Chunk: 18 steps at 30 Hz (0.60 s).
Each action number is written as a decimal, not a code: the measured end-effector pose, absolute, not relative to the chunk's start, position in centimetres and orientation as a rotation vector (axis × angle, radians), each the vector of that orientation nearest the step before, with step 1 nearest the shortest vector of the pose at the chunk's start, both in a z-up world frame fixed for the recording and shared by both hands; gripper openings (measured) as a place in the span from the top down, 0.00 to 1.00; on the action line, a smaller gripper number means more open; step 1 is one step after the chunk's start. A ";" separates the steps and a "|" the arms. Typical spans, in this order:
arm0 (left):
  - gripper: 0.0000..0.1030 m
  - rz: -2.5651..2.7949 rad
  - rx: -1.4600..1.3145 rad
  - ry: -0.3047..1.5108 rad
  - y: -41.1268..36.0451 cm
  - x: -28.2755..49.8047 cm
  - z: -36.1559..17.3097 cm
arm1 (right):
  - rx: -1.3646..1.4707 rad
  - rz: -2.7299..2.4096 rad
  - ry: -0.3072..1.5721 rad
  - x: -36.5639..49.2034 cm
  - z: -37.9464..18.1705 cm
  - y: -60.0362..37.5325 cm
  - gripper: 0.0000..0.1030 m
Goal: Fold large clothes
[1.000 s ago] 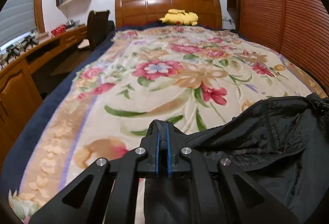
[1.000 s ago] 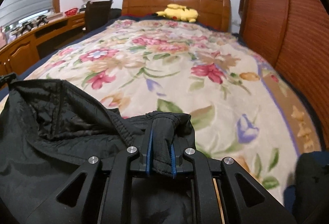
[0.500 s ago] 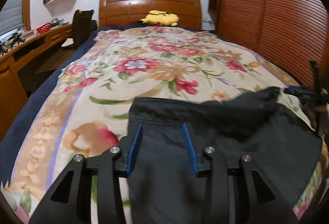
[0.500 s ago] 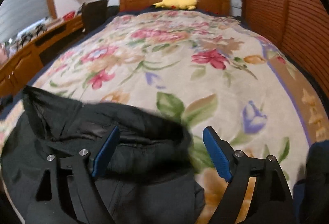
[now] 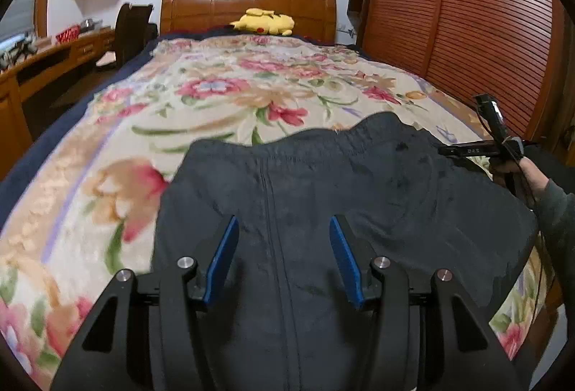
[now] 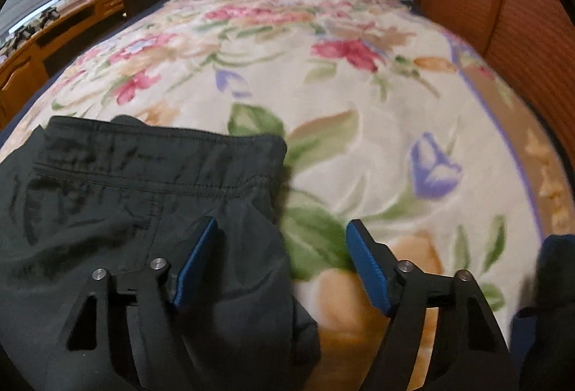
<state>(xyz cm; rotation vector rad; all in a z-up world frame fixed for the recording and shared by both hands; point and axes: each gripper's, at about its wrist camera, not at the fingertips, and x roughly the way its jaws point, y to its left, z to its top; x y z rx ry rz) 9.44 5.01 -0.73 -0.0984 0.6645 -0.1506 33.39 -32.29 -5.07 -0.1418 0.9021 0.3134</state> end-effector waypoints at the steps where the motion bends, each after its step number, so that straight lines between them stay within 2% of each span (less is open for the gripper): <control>1: 0.50 -0.152 -0.103 0.671 5.0 9.4 -1.0 | -0.136 0.322 0.909 33.5 -5.3 -32.2 0.41; 3: 0.50 -0.150 -0.090 0.676 4.9 9.3 -1.5 | -0.118 0.345 0.920 33.6 -5.7 -32.0 0.56; 4: 0.50 -0.147 -0.080 0.676 4.8 9.2 -1.7 | -0.115 0.367 0.923 33.6 -5.7 -31.9 0.79; 5: 0.50 -0.144 -0.068 0.677 4.6 9.1 -1.9 | -0.142 0.380 0.908 33.2 -5.6 -31.5 0.88; 7: 0.50 -0.144 -0.053 0.682 4.3 9.1 -2.2 | -0.196 0.388 0.870 32.5 -5.1 -30.8 0.95; 12: 0.50 -0.168 -0.065 0.679 4.2 9.0 -2.1 | -0.243 0.228 0.706 31.0 -1.8 -31.4 0.98; 18: 0.50 -0.202 -0.068 0.666 3.3 8.3 -1.5 | -0.264 0.110 0.754 31.6 -0.8 -31.0 0.96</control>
